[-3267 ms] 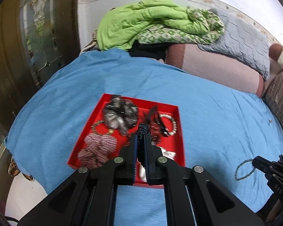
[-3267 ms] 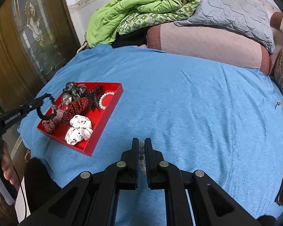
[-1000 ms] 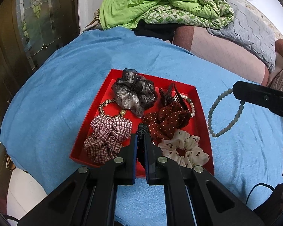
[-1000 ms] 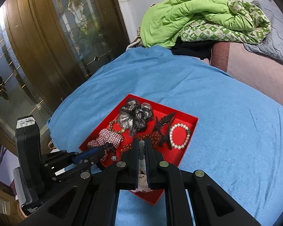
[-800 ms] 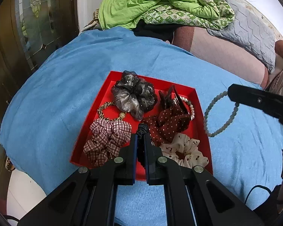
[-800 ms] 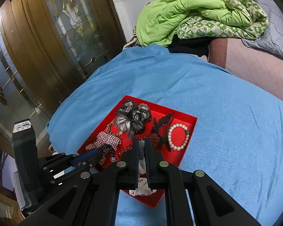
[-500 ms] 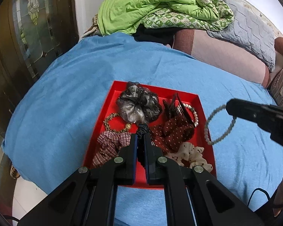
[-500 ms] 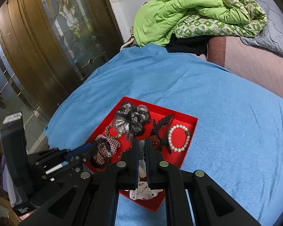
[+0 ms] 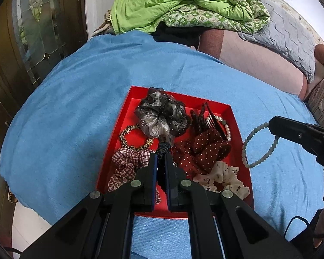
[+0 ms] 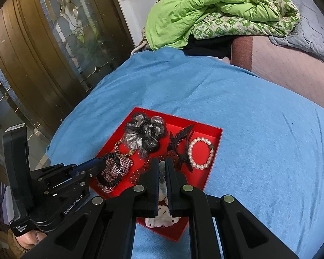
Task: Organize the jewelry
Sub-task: 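Lower the black bracelet into the tray while the right tool carries the bead bracelet there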
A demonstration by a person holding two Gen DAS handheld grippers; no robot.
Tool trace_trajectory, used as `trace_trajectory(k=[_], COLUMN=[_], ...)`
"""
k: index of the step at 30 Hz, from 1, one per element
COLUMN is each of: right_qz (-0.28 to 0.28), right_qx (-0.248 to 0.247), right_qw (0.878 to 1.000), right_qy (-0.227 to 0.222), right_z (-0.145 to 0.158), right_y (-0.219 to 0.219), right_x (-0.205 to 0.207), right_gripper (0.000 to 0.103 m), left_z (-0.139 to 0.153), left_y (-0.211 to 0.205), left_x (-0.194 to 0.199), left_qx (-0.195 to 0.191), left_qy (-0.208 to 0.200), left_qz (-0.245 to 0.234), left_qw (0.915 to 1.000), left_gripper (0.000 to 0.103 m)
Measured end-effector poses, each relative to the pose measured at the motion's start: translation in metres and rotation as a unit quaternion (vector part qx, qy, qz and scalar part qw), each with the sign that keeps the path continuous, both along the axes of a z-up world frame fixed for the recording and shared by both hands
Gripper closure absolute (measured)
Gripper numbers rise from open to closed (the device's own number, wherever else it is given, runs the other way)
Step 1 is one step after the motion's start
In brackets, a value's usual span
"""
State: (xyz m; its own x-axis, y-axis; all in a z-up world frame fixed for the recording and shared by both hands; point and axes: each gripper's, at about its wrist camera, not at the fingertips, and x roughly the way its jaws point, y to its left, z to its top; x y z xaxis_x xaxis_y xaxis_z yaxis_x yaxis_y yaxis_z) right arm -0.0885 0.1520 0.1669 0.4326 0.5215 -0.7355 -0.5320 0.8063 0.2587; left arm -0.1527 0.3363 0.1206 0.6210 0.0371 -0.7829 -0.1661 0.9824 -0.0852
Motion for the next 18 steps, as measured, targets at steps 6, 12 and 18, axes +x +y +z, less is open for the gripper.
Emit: trace_trajectory(k=[6,12,18], right_qz=[0.0,-0.002,0.01], right_qx=[0.0,0.01,0.022], right_qw=[1.0,1.0,1.0], right_qy=[0.0,0.009,0.014], right_z=[-0.002,-0.003,-0.003], right_y=[0.0,-0.005,-0.003], right_x=[0.002,0.003,-0.003], right_gripper=[0.096,0.096,0.096], left_z=[-0.001,0.004,0.005], left_y=[0.002,0.014,0.022], left_x=[0.006,0.013,0.011], left_qx=[-0.011,-0.046,-0.088], left_qy=[0.001,-0.004,-0.004], left_qz=[-0.002,0.002,0.0], left_qw=[0.9999,0.999,0.9961], left_gripper=[0.097,0.097,0.097])
